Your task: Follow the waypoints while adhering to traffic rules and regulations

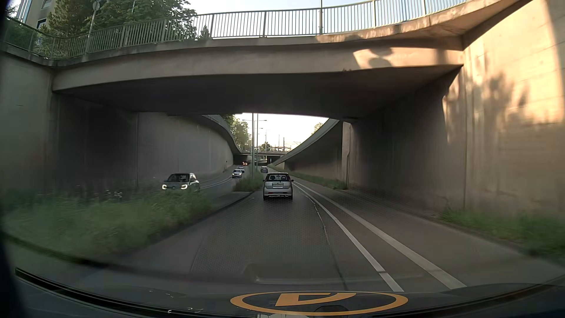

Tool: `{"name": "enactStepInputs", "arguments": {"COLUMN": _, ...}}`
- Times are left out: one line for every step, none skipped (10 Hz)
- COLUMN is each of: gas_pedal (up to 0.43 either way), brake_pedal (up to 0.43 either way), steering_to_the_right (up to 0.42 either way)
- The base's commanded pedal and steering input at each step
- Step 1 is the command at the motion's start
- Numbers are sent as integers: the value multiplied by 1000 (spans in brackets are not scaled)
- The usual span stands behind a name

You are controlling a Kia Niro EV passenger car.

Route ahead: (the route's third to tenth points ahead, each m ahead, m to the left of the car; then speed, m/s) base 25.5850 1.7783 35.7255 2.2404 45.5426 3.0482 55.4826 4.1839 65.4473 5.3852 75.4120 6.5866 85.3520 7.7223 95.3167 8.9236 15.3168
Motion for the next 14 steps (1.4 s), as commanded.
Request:
{"name": "enactStepInputs", "arguments": {"gas_pedal": 28, "brake_pedal": 0, "steering_to_the_right": -7}}
{"name": "enactStepInputs", "arguments": {"gas_pedal": 28, "brake_pedal": 0, "steering_to_the_right": -8}}
{"name": "enactStepInputs", "arguments": {"gas_pedal": 28, "brake_pedal": 0, "steering_to_the_right": -10}}
{"name": "enactStepInputs", "arguments": {"gas_pedal": 28, "brake_pedal": 0, "steering_to_the_right": -12}}
{"name": "enactStepInputs", "arguments": {"gas_pedal": 59, "brake_pedal": 0, "steering_to_the_right": -13}}
{"name": "enactStepInputs", "arguments": {"gas_pedal": 67, "brake_pedal": 0, "steering_to_the_right": -14}}
{"name": "enactStepInputs", "arguments": {"gas_pedal": 79, "brake_pedal": 0, "steering_to_the_right": -14}}
{"name": "enactStepInputs", "arguments": {"gas_pedal": 79, "brake_pedal": 0, "steering_to_the_right": -16}}
{"name": "enactStepInputs", "arguments": {"gas_pedal": 87, "brake_pedal": 0, "steering_to_the_right": -16}}
{"name": "enactStepInputs", "arguments": {"gas_pedal": 87, "brake_pedal": 0, "steering_to_the_right": -16}}
{"name": "enactStepInputs", "arguments": {"gas_pedal": 87, "brake_pedal": 0, "steering_to_the_right": -16}}
{"name": "enactStepInputs", "arguments": {"gas_pedal": 87, "brake_pedal": 0, "steering_to_the_right": -16}}
{"name": "enactStepInputs", "arguments": {"gas_pedal": 110, "brake_pedal": 0, "steering_to_the_right": -16}}
{"name": "enactStepInputs", "arguments": {"gas_pedal": 118, "brake_pedal": 0, "steering_to_the_right": -16}}
